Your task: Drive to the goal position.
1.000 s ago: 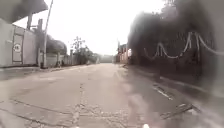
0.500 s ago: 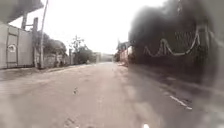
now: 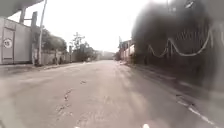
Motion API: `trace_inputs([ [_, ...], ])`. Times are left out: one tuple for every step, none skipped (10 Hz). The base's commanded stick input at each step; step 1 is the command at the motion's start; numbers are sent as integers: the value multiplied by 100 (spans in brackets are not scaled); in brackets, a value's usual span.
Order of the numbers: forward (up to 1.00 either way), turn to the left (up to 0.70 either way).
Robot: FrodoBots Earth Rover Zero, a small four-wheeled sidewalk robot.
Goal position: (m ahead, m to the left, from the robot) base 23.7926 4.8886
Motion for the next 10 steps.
trace_inputs([
  [85, 4],
  [85, 3],
  [85, 2],
  [85, 2],
  [85, 1],
  [85, 1],
  [85, 2],
  [85, 2],
  [85, 2],
  [85, -11],
])
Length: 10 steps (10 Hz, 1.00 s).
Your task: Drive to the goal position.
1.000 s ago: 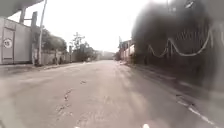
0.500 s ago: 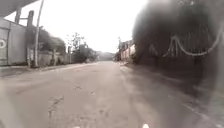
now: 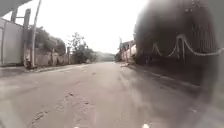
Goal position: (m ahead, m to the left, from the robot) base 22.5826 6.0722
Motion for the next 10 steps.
trace_inputs([
  [85, -33],
  [85, -23],
  [85, 3],
  [85, 18],
  [85, 12],
  [85, 7],
  [85, 3],
  [85, 2],
  [85, 0],
  [85, -5],
])
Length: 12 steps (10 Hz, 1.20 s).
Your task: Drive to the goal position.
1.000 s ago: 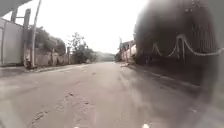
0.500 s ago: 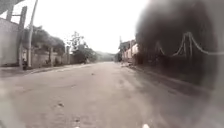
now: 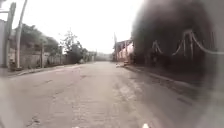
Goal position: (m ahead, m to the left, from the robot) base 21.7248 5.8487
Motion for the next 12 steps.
trace_inputs([
  [85, 2],
  [85, 7],
  [85, 10],
  [85, 9],
  [85, 9],
  [85, 8],
  [85, 8],
  [85, 8],
  [85, 8],
  [85, 9],
  [85, -21],
  [85, -15],
])
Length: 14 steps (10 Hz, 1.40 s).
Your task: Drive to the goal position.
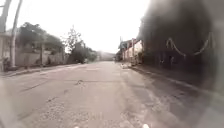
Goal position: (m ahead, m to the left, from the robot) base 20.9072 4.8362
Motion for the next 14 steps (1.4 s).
trace_inputs([
  [85, 0],
  [85, 9],
  [85, 7],
  [85, 1],
  [85, 0],
  [85, 0],
  [85, 8],
  [85, -17],
  [85, -34],
  [85, -34],
  [85, -33],
  [85, -31],
  [85, 8],
  [85, 14],
])
